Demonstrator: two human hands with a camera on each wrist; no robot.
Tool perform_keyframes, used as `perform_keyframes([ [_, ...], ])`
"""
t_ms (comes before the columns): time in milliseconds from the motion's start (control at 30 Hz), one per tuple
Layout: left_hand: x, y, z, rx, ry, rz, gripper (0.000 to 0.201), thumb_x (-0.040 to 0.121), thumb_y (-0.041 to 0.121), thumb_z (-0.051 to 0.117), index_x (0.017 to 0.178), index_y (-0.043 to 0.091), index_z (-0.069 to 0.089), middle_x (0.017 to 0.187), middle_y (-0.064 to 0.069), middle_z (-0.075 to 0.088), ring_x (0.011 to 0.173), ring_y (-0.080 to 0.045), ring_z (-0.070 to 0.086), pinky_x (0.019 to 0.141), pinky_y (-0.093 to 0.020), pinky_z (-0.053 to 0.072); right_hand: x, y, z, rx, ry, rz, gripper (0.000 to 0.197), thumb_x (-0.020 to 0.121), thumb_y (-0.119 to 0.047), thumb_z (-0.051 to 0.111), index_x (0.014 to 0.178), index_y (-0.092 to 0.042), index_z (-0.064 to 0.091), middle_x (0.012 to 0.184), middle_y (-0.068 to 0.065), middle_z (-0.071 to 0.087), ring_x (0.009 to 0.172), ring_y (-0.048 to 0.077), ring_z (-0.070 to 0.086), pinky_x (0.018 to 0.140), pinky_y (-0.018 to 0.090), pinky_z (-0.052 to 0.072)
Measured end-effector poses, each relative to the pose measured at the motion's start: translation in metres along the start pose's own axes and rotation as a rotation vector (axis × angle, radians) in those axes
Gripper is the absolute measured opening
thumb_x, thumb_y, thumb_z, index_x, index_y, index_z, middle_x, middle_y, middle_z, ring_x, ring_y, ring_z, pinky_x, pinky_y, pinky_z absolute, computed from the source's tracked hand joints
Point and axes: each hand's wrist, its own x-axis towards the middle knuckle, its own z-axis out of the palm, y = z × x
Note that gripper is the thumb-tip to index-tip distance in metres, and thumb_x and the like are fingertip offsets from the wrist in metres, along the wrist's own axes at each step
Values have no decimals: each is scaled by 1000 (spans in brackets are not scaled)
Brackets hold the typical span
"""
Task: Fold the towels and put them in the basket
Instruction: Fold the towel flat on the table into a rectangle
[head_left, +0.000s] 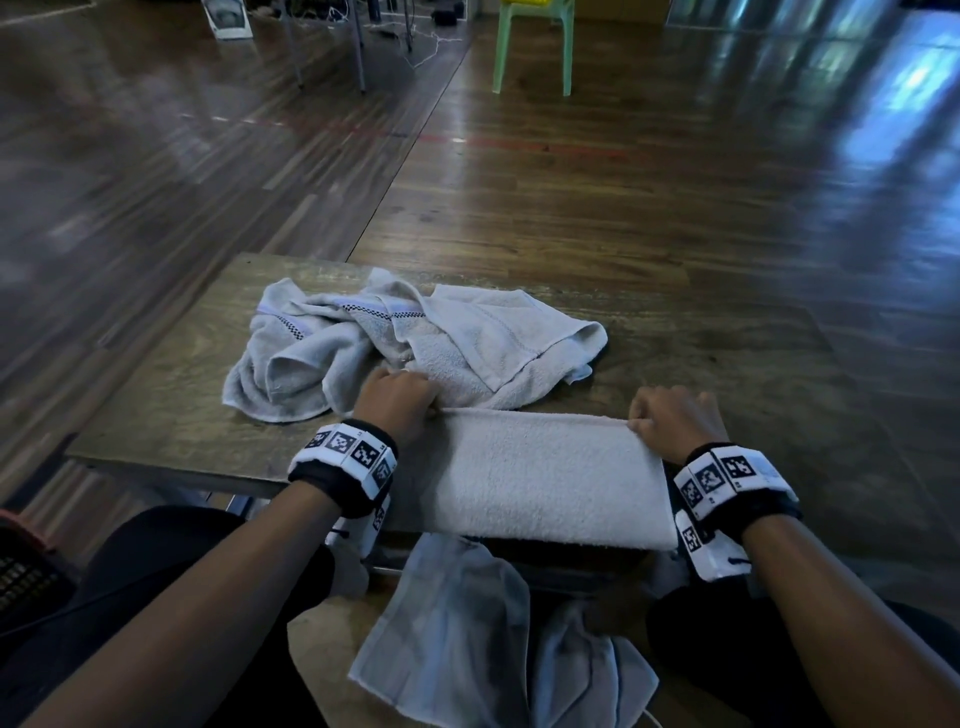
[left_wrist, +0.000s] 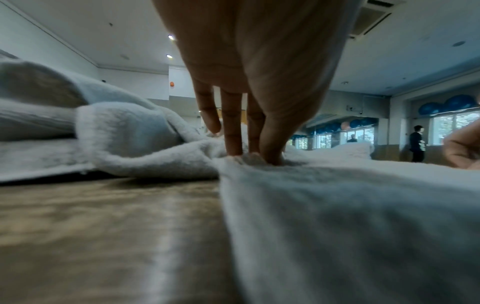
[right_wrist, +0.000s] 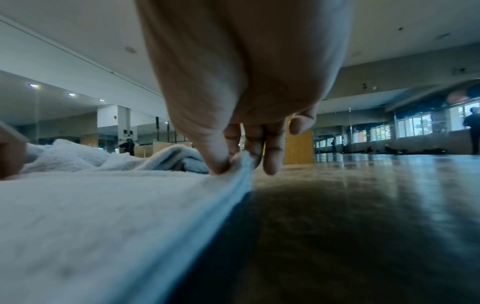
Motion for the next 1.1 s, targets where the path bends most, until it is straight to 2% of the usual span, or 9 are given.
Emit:
perform_keyframes([
  [200,-24,-7,-7,41,10,-134,24,86,16,51,107,22,61,115,0,60,112,-23,52,94,-37,28,-25,1,5,-149,163,-57,18,90,-28,47,106,-24,53,113,0,56,106,21,49,90,38,38],
  [300,-42,29,-5,-79,30,23,38,89,21,48,127,18,52,136,-3,49,127,-22,43,108,-42,23,-52,-30,17,4,233,-225,33,92,-29,44,123,-19,51,126,4,54,116,22,48,97,39,38],
  [467,-58,90,31,-152,-88,159,57,94,41,18,147,19,23,156,2,18,144,-20,17,115,-41,9,-75,-82,49,61,58,-395,58,91,-40,22,135,-12,46,144,10,44,132,26,43,106,41,35],
  [533,-58,93,43,-119,-93,115,59,93,40,13,144,17,34,152,-1,31,141,-20,28,114,-43,19,-72,-86,55,62,41,-360,55,91,-40,26,130,-12,52,139,9,50,126,24,50,103,38,38],
  [633,-58,87,47,-112,-60,71,54,91,40,26,133,17,51,139,-1,50,129,-19,48,106,-44,36,-63,-79,63,58,42,-349,69,89,-48,8,145,-15,29,155,4,25,143,19,22,116,40,14],
  [733,-58,79,52,-151,-11,49,60,93,45,20,142,17,37,150,-1,35,139,-22,32,113,-45,19,-55,-62,66,38,53,-301,77,82,-52,-6,149,-19,12,159,-2,6,146,15,4,117,40,5],
  [867,-57,62,56,-171,-14,-42,70,88,54,8,149,21,18,157,3,14,146,-20,8,116,-41,-1,-49,-30,65,67,25,-181,72,86,-52,-4,150,-20,6,159,-4,-2,146,13,-5,118,40,0],
  [967,-59,45,58,-152,-23,-103,79,82,66,-3,150,26,6,158,7,2,146,-17,-2,116,-44,-1,-51,-9,61,113,30,-108,57,98,-42,14,150,-19,10,159,-4,2,146,11,-2,118,40,5],
  [1100,-57,28,55,-98,-82,-117,101,64,79,-25,149,33,6,159,5,1,146,-22,2,114,-52,6,-55,0,60,187,68,-142,59,95,-40,14,147,-15,25,157,0,17,145,13,14,115,38,18],
])
